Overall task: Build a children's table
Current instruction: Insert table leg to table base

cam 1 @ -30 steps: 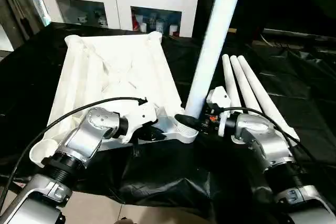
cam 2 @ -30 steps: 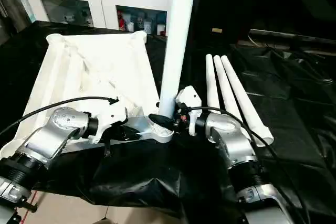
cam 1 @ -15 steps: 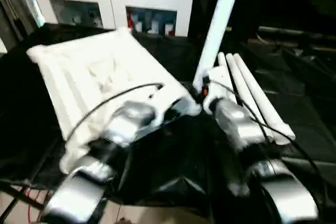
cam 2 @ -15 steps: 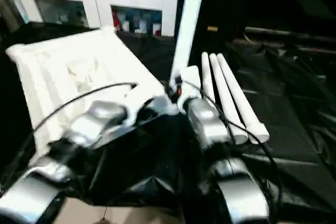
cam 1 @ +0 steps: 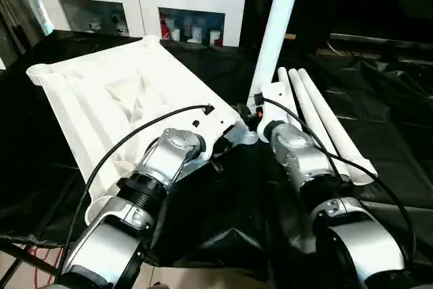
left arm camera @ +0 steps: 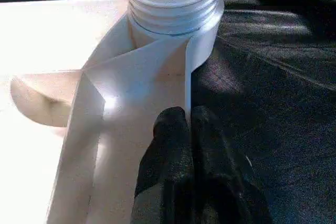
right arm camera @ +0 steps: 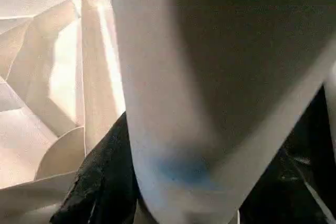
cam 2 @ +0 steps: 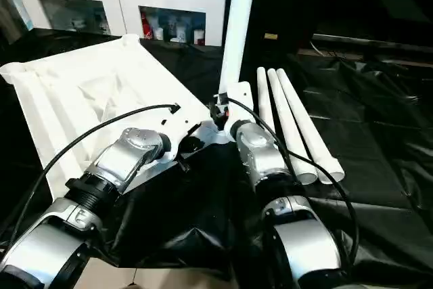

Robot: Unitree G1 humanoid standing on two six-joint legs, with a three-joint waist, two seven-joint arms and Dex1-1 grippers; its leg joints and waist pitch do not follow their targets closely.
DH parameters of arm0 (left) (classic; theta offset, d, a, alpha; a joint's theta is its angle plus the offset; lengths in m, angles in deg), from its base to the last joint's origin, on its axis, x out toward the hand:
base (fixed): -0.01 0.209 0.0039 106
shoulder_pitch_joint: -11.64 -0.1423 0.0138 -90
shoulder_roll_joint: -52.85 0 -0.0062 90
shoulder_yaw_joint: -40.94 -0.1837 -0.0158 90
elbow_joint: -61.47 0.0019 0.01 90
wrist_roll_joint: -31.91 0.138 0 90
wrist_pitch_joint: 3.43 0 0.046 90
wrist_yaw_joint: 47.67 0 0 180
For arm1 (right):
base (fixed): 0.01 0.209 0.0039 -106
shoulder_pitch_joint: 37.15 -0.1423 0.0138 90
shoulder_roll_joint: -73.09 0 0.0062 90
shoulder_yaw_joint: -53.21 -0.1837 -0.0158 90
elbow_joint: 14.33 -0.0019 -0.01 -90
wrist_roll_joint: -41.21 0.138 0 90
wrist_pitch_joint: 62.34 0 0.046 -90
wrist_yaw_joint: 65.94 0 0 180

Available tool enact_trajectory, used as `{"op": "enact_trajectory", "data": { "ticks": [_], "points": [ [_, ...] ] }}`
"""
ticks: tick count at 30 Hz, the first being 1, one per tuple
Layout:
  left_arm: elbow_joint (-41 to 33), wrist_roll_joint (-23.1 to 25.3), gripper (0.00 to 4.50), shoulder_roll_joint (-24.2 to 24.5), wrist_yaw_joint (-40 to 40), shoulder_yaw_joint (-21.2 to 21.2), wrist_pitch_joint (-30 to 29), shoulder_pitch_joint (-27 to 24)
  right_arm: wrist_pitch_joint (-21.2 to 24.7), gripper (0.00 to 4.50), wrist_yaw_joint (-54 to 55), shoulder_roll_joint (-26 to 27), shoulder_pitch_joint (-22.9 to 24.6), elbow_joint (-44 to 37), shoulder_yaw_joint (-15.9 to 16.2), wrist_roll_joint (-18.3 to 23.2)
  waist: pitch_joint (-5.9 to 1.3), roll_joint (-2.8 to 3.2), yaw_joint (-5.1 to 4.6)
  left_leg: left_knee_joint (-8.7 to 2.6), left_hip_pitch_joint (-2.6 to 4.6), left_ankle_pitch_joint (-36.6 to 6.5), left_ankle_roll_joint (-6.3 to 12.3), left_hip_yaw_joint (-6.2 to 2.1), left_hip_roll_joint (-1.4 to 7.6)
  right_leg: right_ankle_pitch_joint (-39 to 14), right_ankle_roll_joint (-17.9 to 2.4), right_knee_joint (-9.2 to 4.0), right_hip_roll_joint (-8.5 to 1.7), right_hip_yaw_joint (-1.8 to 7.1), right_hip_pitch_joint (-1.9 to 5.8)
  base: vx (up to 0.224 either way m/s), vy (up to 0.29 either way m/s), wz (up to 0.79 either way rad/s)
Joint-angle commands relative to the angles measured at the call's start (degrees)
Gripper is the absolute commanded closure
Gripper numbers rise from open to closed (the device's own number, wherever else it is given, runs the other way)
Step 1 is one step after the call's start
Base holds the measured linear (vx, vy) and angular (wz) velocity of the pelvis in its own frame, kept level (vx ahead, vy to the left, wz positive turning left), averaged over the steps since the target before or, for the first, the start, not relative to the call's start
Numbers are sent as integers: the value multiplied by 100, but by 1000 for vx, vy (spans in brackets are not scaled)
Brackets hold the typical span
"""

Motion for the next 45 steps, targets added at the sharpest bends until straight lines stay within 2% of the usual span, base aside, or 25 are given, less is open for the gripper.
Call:
{"op": "enact_trajectory", "data": {
  "ticks": [1,2,3,7,11,15,16,19,21,23,24,25,27,31,35,38,45],
  "points": [
    [-144,-20,450,-132,-89,53,138,337,469,224,-188,255,278,588,119,17,-254,83,6,-495,48,-1849,-119,-154,327,-1676,-1051,-570,-535,310,145,0,0,0],
    [-141,-12,450,-117,-69,41,174,335,445,224,-205,243,264,582,100,33,-255,87,6,-500,44,-1831,-111,-155,331,-1612,-1060,-564,-533,309,146,0,0,0],
    [-164,-6,450,-93,-43,34,198,319,400,187,-217,240,242,596,88,29,-257,84,4,-499,47,-1829,-104,-153,333,-1575,-1078,-563,-533,309,141,0,0,0],
    [-232,-3,450,-34,20,26,221,275,332,172,-324,236,194,584,98,-21,-271,91,3,-497,36,-1713,-93,-148,336,-1325,-1155,-543,-533,308,158,0,0,0],
    [-351,34,450,100,141,-12,354,186,247,125,-544,212,140,459,109,-25,-279,99,3,-494,23,-1470,-5,-133,340,-980,-1243,-520,-537,306,186,0,0,0],
    [-570,-7,450,246,369,-47,464,52,201,89,-960,99,155,207,167,2,-307,102,4,-466,4,-1116,111,-120,350,-375,-1387,-459,-541,299,228,0,0,0],
    [-612,-18,450,267,409,-48,472,28,197,80,-1029,83,161,169,172,6,-321,102,2,-449,-19,-947,183,-118,347,-125,-1440,-429,-545,296,246,0,0,0],
    [-862,-253,450,383,791,26,589,-175,510,50,-1538,-140,272,-322,246,89,-337,104,5,-407,-26,-544,396,-104,345,498,-1574,-367,-532,281,271,0,0,0],
    [-920,-249,450,468,894,-11,649,-240,557,50,-1689,-238,321,-496,284,96,-358,125,24,-378,-25,-350,489,-91,338,787,-1664,-334,-530,280,270,0,0,0],
    [-1003,-236,450,590,1057,-84,810,-336,626,50,-1918,-375,400,-754,334,115,-395,118,55,-336,-45,-46,619,-94,331,1265,-1691,-278,-524,276,289,0,0,0],
    [-1054,-274,450,631,1148,-87,863,-387,656,50,-2045,-451,444,-889,368,116,-409,118,73,-302,-63,194,764,-90,326,1683,-1712,-230,-507,261,280,0,0,0],
    [-1101,-312,450,658,1197,-69,855,-426,689,50,-2154,-526,483,-1009,398,111,-405,128,72,-298,-55,188,794,-84,330,1697,-1731,-233,-506,256,264,0,0,0],
    [-1301,-390,450,828,1479,-74,945,-578,872,50,-2642,-857,673,-1555,527,90,-386,103,79,-308,-58,35,813,-83,343,1486,-1736,-253,-514,249,276,0,0,0],
    [-1590,-493,450,1017,1872,-123,1133,-757,1039,50,-3229,-1265,916,-2178,718,90,-357,84,119,-326,-40,-203,711,-82,367,930,-1643,-292,-519,254,267,0,0,0],
    [-1890,-578,450,1266,2307,-219,1275,-959,1202,50,-3939,-1767,1192,-2863,917,168,-359,66,184,-316,-32,-182,658,-73,363,806,-1574,-284,-513,262,258,0,0,0],
    [-2015,-620,450,1422,2513,-240,1359,-1077,1385,50,-4534,-2151,1426,-3396,1029,313,-354,58,248,-307,-26,-155,696,-67,369,830,-1514,-276,-505,266,244,0,0,0],
    [-2239,-695,450,1645,2870,-263,1454,-1238,1563,50,-4955,-2415,1639,-3688,1194,349,-339,51,250,-310,-40,-426,507,-71,349,177,-1461,-319,-515,261,226,0,0,0]
  ]
}}
